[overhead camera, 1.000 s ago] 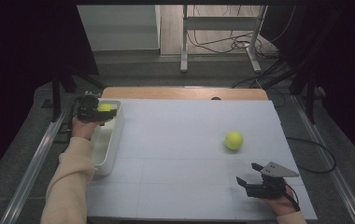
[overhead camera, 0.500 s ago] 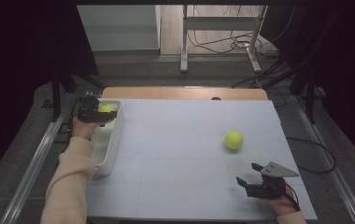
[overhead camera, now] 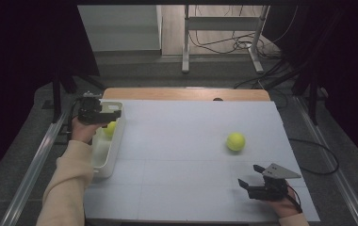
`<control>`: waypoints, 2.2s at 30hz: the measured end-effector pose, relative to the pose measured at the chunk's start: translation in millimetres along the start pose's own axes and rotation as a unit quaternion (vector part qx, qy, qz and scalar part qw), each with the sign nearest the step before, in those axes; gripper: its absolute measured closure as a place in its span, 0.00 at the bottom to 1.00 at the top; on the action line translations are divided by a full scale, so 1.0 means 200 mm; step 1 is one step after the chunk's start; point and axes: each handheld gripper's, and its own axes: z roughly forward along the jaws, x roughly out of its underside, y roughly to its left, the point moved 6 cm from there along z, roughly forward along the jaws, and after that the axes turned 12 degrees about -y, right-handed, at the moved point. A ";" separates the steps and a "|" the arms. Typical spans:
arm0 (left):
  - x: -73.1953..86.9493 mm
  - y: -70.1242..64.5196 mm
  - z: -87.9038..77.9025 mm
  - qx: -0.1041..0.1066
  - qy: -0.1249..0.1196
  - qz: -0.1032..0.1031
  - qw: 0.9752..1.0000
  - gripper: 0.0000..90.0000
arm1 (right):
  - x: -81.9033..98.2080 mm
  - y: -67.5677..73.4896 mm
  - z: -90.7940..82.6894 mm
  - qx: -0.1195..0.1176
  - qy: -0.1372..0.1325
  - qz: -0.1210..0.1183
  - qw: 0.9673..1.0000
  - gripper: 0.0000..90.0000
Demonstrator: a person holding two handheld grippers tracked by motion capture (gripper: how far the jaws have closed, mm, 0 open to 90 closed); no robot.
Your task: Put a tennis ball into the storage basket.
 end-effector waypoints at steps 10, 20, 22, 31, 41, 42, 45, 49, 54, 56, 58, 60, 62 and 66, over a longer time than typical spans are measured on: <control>-0.02 -0.12 -0.08 0.048 -0.034 0.010 0.998 0.16 | 0.00 0.00 0.00 0.000 -0.002 0.000 1.000 0.19; -0.01 -0.21 -0.14 0.080 -0.049 0.022 0.995 0.16 | 0.00 0.00 0.00 0.000 -0.001 0.003 1.000 0.19; 0.00 -0.25 -0.15 0.092 -0.051 0.025 0.994 0.16 | -0.01 0.00 0.00 0.001 -0.002 0.004 1.000 0.19; 0.04 -0.36 -0.19 0.132 -0.063 0.030 0.989 0.16 | -0.01 -0.01 0.01 0.004 -0.003 0.013 1.000 0.19; 0.08 -0.44 -0.20 0.155 -0.058 0.047 0.985 0.16 | -0.02 -0.03 0.01 0.011 -0.005 0.013 1.000 0.19; 0.08 -0.45 -0.19 0.156 -0.057 0.049 0.985 0.16 | -0.01 -0.02 0.01 0.010 -0.004 0.011 1.000 0.19; 0.09 -0.48 -0.19 0.161 -0.055 0.054 0.984 0.16 | -0.01 -0.03 0.02 0.008 -0.002 0.008 1.000 0.19; 0.10 -0.52 -0.18 0.168 -0.051 0.057 0.983 0.16 | -0.01 -0.02 0.02 0.005 -0.002 0.004 1.000 0.19; 0.10 -0.56 -0.17 0.176 -0.050 0.068 0.981 0.16 | 0.00 -0.02 0.02 0.005 -0.001 0.003 1.000 0.19; 0.10 -0.57 -0.17 0.178 -0.050 0.069 0.980 0.16 | 0.00 -0.02 0.02 0.004 0.000 0.002 1.000 0.19; 0.11 -0.58 -0.17 0.180 -0.051 0.070 0.980 0.16 | 0.00 -0.02 0.02 0.005 0.000 0.002 1.000 0.19; 0.11 -0.59 -0.17 0.184 -0.053 0.068 0.979 0.16 | 0.00 -0.02 0.02 0.005 0.000 0.002 1.000 0.19; 0.11 -0.61 -0.17 0.186 -0.053 0.070 0.979 0.16 | 0.00 -0.02 0.02 0.005 -0.001 0.002 1.000 0.19; 0.11 -0.65 -0.16 0.193 -0.052 0.075 0.977 0.16 | 0.00 -0.02 0.02 0.004 0.000 0.002 1.000 0.19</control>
